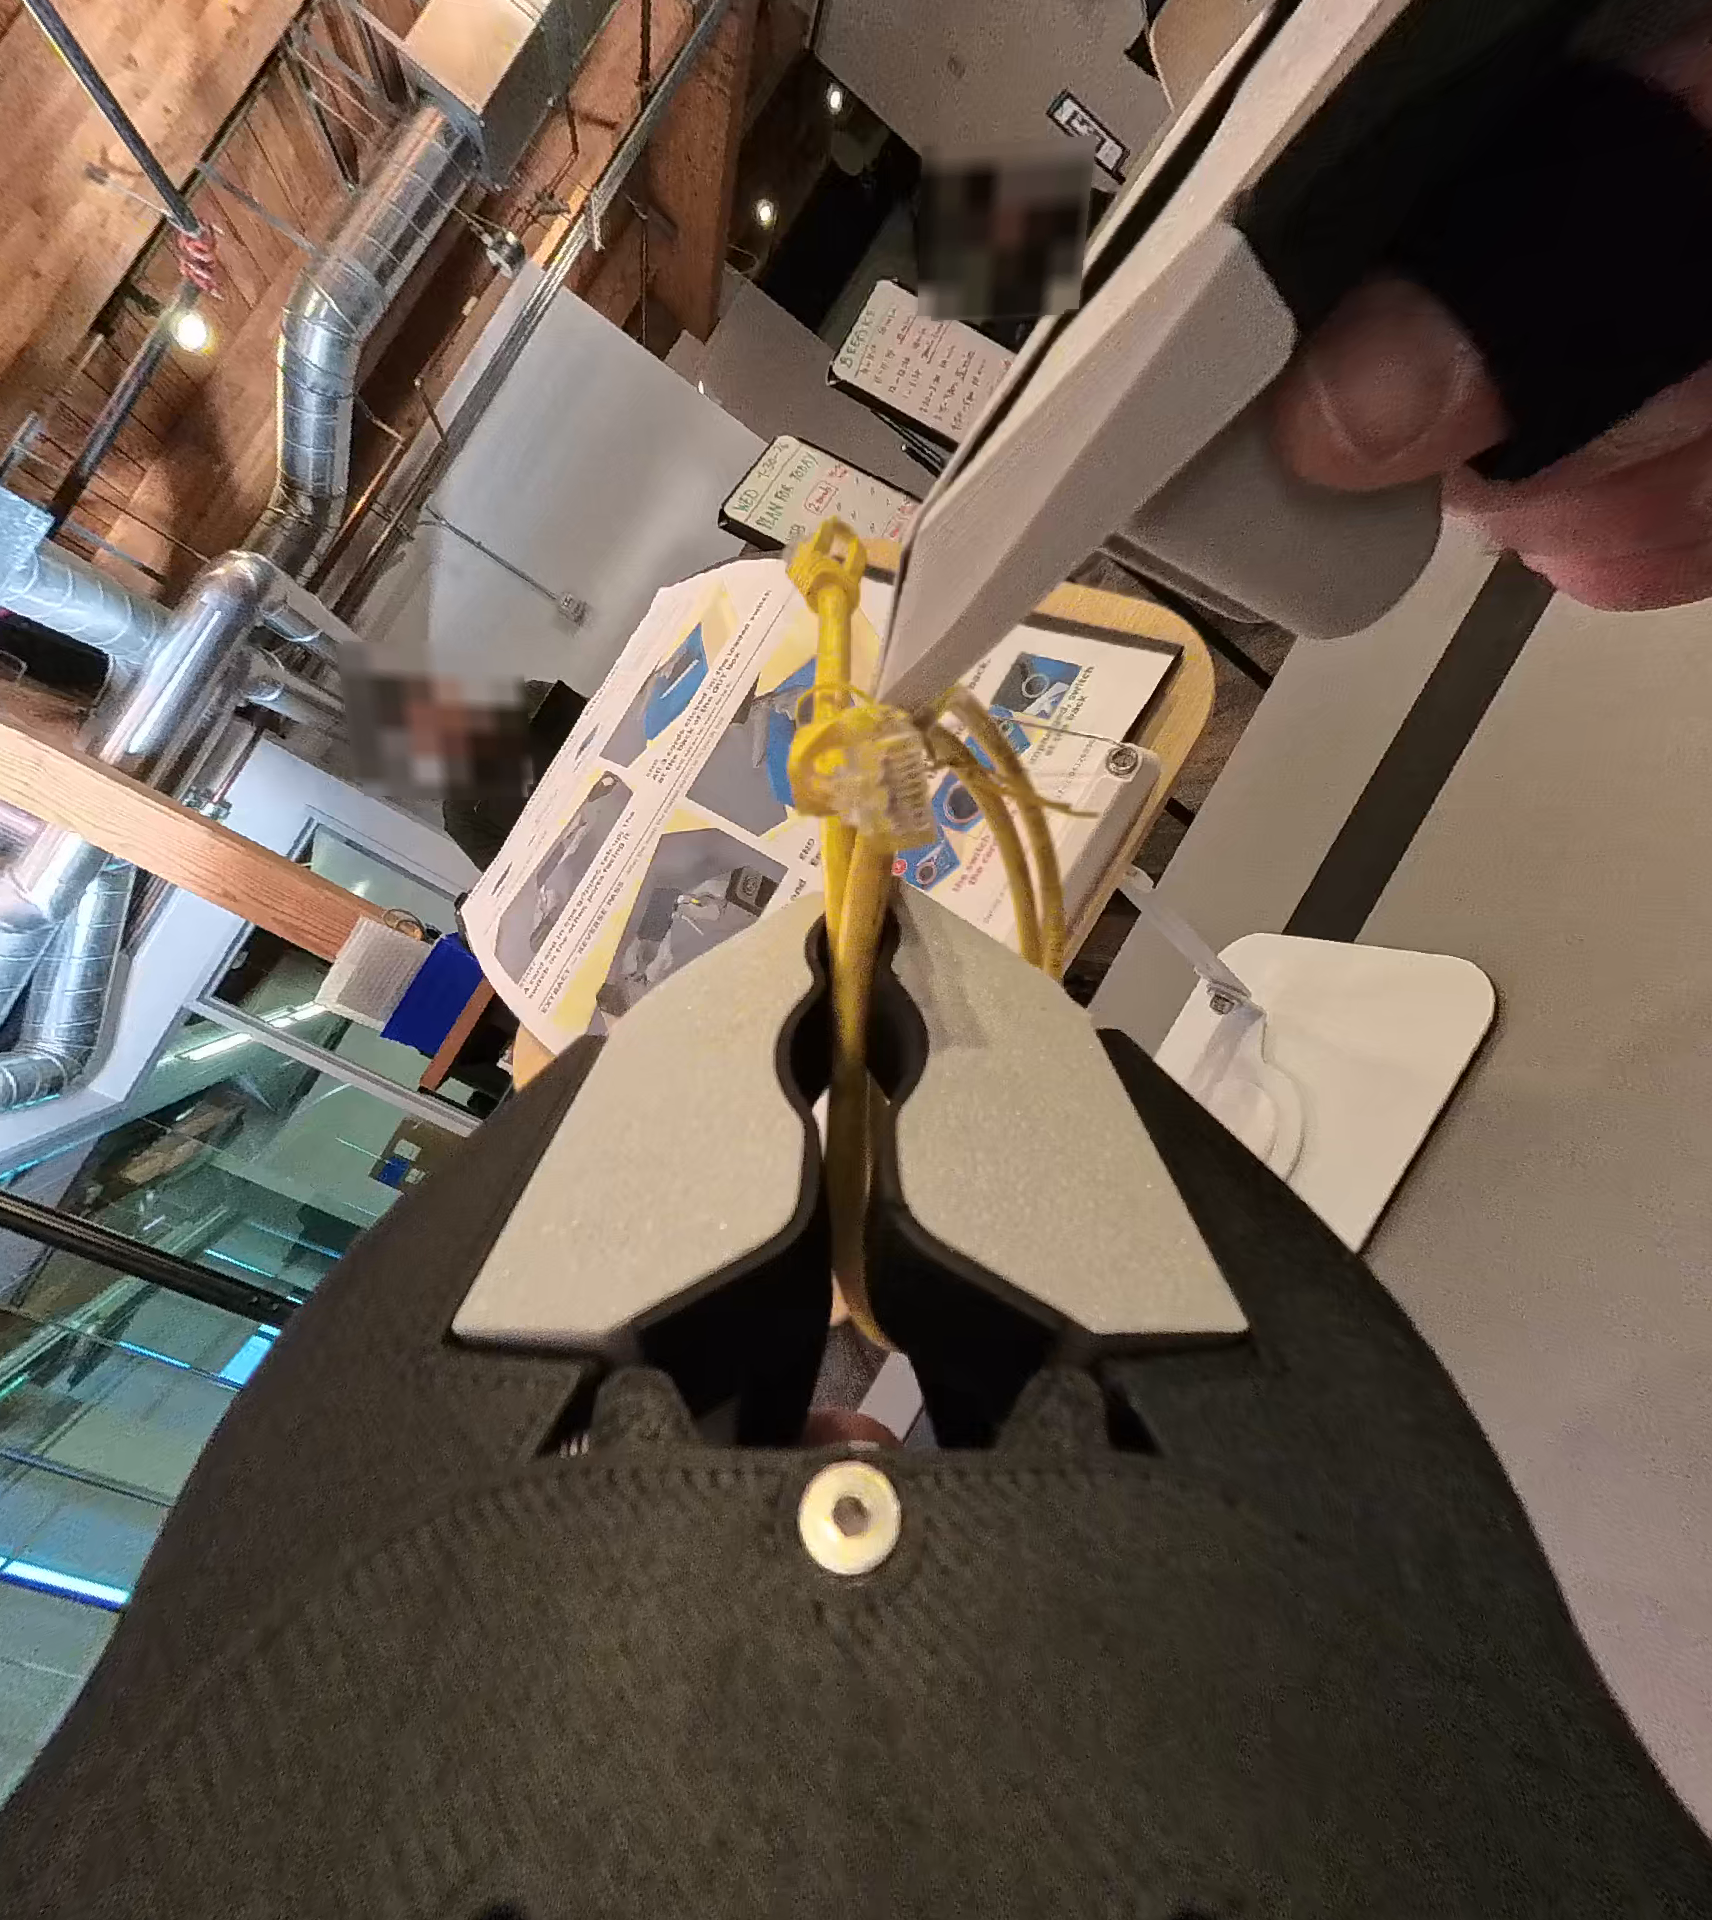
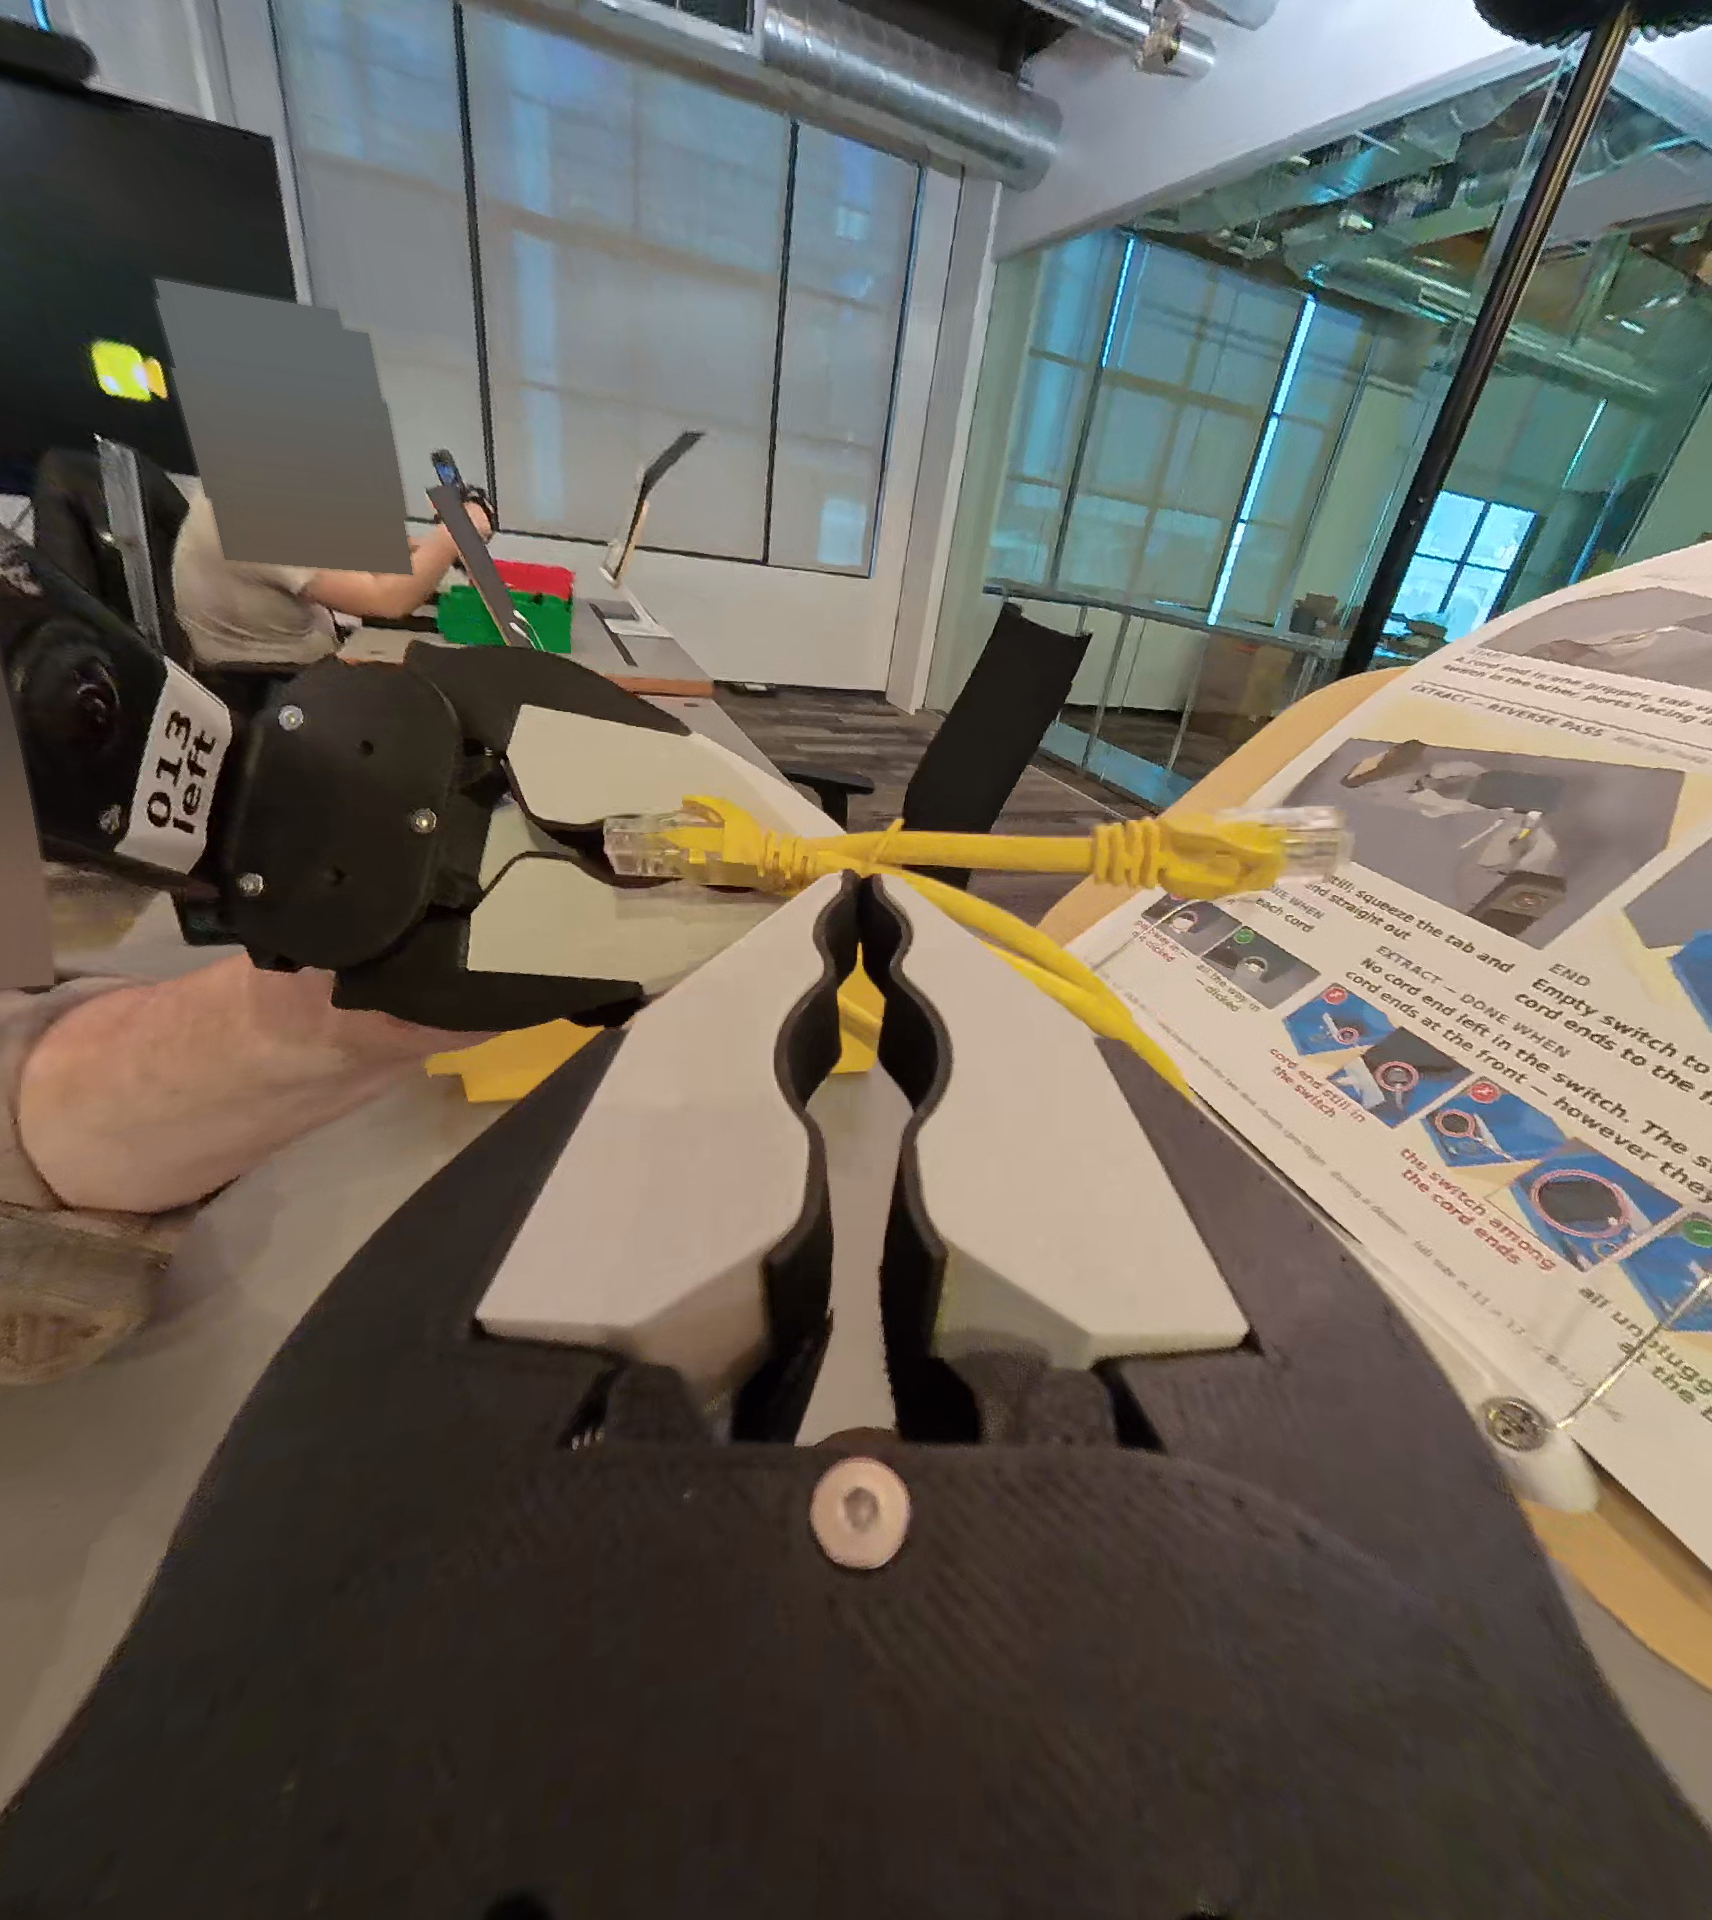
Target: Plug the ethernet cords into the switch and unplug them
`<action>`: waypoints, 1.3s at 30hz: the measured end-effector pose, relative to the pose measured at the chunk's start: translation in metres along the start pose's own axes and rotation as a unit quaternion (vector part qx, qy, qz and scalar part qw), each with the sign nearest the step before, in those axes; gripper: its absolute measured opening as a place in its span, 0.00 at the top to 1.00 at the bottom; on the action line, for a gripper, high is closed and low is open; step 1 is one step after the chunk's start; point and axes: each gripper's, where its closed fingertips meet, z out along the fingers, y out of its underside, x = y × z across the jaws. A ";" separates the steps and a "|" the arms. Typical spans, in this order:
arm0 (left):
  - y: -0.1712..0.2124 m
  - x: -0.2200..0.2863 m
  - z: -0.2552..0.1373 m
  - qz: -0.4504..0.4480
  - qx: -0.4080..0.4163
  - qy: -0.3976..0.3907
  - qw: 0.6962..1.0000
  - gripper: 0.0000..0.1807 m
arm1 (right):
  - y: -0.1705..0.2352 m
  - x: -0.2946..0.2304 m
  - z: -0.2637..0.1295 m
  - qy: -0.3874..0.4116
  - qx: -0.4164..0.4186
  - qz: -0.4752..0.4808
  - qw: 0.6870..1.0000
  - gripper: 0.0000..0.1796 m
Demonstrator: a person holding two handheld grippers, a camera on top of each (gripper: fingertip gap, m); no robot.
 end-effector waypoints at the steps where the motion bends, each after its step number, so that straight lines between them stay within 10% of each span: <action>1: -0.001 0.000 0.000 0.000 0.001 0.000 1.000 0.99 | -0.001 0.000 -0.001 0.000 0.002 0.002 1.000 1.00; 26: 0.035 0.010 0.011 0.026 -0.057 0.022 0.998 0.99 | -0.040 0.004 -0.040 -0.021 0.011 0.005 1.000 1.00; 36: 0.071 -0.036 -0.002 -0.251 -0.019 0.096 0.963 0.99 | 0.118 -0.093 -0.010 -0.257 -0.345 -0.043 0.902 1.00; 39: 0.071 -0.039 -0.006 -0.300 0.003 0.122 0.946 0.99 | 0.168 -0.117 -0.002 -0.298 -0.415 -0.033 0.859 0.81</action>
